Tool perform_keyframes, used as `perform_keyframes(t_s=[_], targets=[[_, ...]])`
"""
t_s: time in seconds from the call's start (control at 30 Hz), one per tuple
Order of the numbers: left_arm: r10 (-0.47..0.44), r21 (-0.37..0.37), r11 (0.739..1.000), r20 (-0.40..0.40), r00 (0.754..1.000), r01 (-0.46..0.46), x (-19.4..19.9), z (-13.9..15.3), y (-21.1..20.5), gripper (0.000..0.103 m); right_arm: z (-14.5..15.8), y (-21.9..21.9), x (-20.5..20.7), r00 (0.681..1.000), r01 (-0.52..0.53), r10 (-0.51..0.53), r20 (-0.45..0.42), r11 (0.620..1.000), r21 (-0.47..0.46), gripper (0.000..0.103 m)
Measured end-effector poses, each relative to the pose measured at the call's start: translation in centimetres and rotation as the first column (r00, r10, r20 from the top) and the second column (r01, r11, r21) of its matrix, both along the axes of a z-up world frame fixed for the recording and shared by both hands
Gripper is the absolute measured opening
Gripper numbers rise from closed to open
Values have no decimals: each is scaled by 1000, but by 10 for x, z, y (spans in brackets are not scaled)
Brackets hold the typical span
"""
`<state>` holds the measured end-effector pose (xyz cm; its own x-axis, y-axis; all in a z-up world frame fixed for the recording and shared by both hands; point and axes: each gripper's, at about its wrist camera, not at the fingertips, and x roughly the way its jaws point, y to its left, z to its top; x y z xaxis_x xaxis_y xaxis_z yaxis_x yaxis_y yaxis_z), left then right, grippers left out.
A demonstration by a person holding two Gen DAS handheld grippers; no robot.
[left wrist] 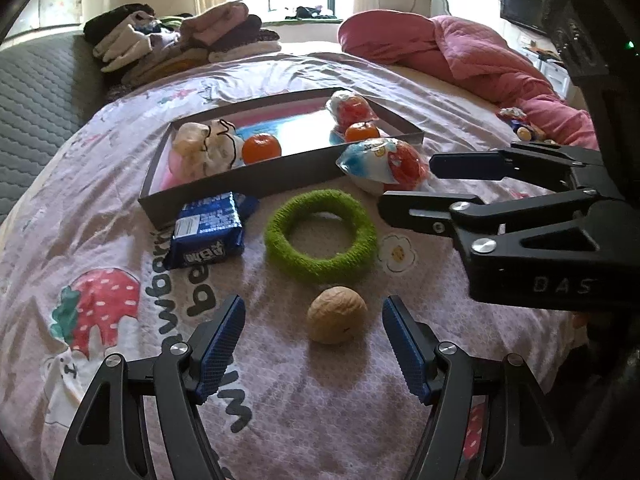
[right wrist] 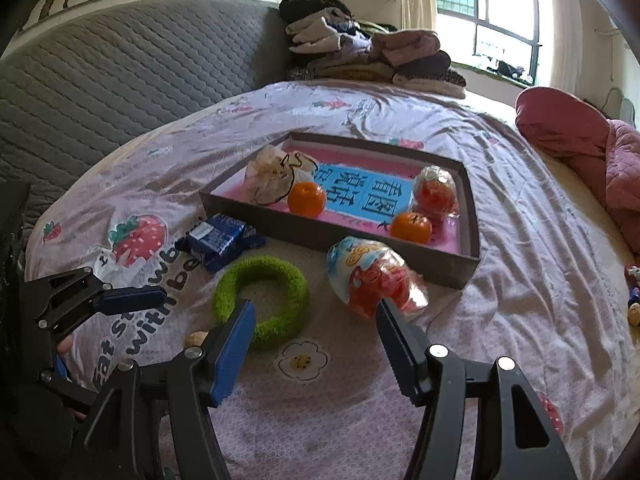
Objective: Organize objects
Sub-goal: 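Move the left tool to the walnut while the right approaches the green fuzzy ring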
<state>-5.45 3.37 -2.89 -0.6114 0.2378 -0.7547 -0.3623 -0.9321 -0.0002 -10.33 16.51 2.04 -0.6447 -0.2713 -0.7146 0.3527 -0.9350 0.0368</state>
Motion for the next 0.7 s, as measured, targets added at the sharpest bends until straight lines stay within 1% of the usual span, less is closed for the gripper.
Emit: perform_keyframes(t_s=[0.33, 0.5, 0.7], targets=[[-6, 9, 1000, 28, 1000, 6, -2, -7, 2, 72, -17, -9, -8, 997, 0, 3, 81, 1000, -28, 62], [-2, 5, 1000, 31, 1000, 2, -4, -8, 2, 72, -21, -15, -11, 995, -5, 9, 102, 999, -36, 62], [1, 5, 1000, 38, 999, -1, -6, -10, 1, 72, -27, -17, -14, 990, -4, 14, 139, 998, -70, 62]])
